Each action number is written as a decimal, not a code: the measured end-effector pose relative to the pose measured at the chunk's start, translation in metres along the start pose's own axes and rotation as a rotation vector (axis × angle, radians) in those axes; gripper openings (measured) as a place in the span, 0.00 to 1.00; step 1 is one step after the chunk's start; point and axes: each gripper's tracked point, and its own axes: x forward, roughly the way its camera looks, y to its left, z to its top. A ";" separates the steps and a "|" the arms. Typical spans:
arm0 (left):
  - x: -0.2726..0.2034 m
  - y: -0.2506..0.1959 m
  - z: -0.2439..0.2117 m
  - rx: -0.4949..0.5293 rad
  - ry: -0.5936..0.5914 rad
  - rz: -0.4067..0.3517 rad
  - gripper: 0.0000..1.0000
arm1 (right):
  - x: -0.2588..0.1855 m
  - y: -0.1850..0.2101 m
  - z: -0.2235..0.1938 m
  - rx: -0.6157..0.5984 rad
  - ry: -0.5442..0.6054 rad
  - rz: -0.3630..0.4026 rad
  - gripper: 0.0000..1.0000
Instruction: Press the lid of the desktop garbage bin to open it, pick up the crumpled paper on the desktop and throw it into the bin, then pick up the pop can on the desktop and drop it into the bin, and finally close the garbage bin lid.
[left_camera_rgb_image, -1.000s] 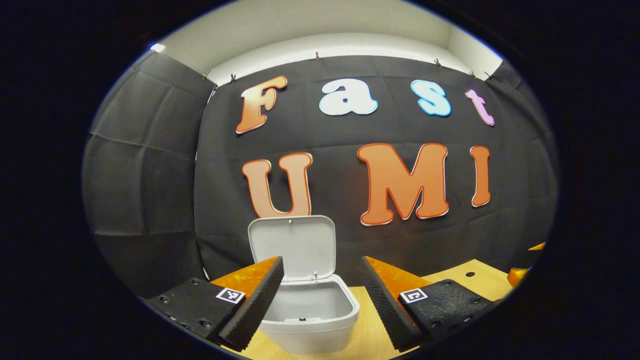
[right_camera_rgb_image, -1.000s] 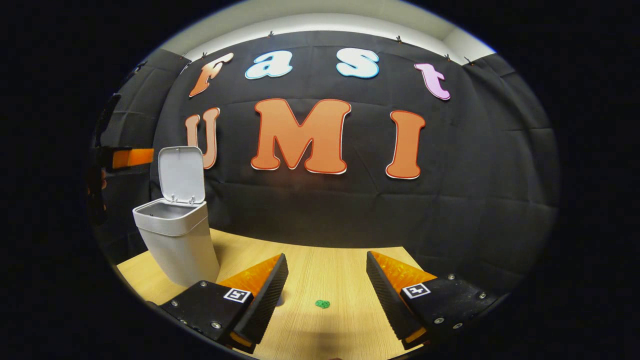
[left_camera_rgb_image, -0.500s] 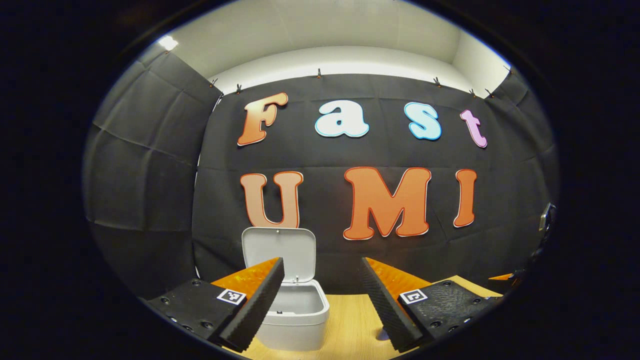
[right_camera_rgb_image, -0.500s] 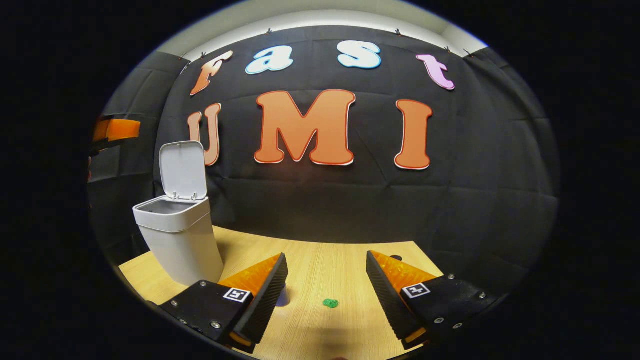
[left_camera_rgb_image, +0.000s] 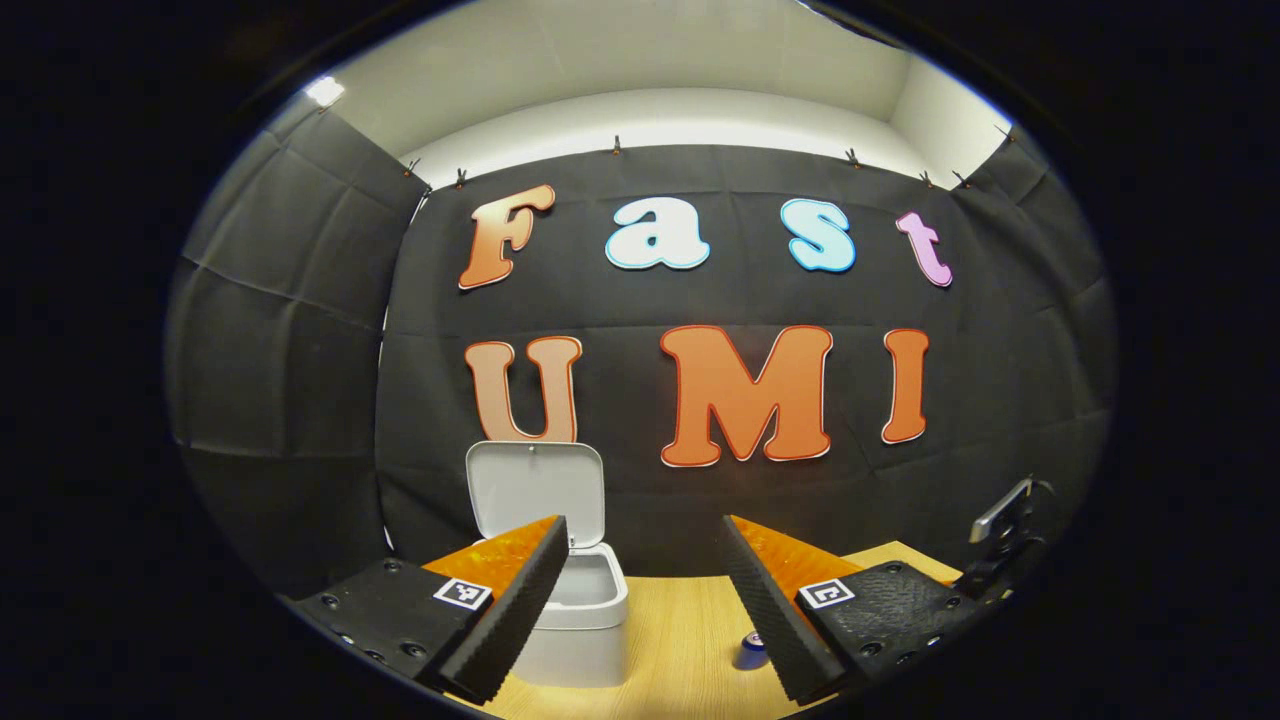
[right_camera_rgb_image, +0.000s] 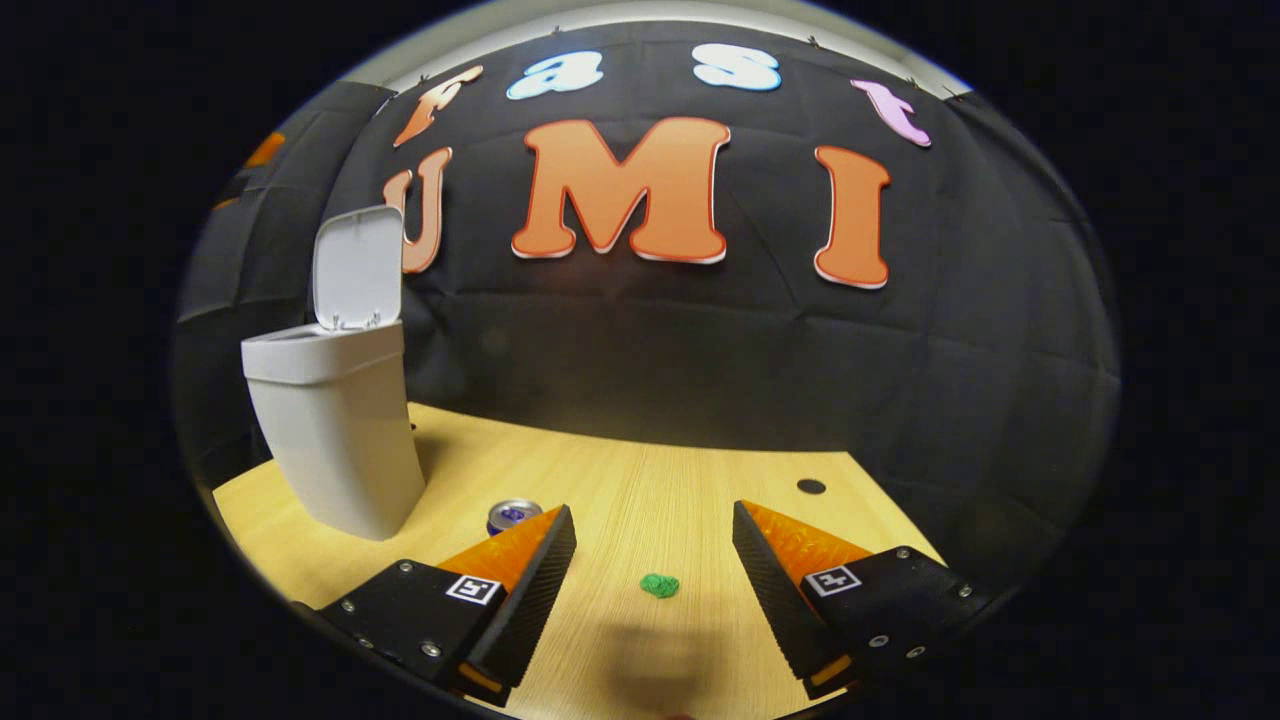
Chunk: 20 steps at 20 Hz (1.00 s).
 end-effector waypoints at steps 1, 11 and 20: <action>-0.001 -0.003 0.000 0.002 0.004 0.000 0.99 | 0.008 -0.001 -0.009 0.004 0.019 -0.001 0.94; -0.012 -0.016 -0.002 0.092 0.049 0.013 0.92 | 0.079 -0.008 -0.089 -0.025 0.183 -0.011 0.95; -0.019 -0.008 -0.013 0.109 0.090 0.036 0.99 | 0.102 -0.001 -0.156 -0.050 0.377 0.015 0.88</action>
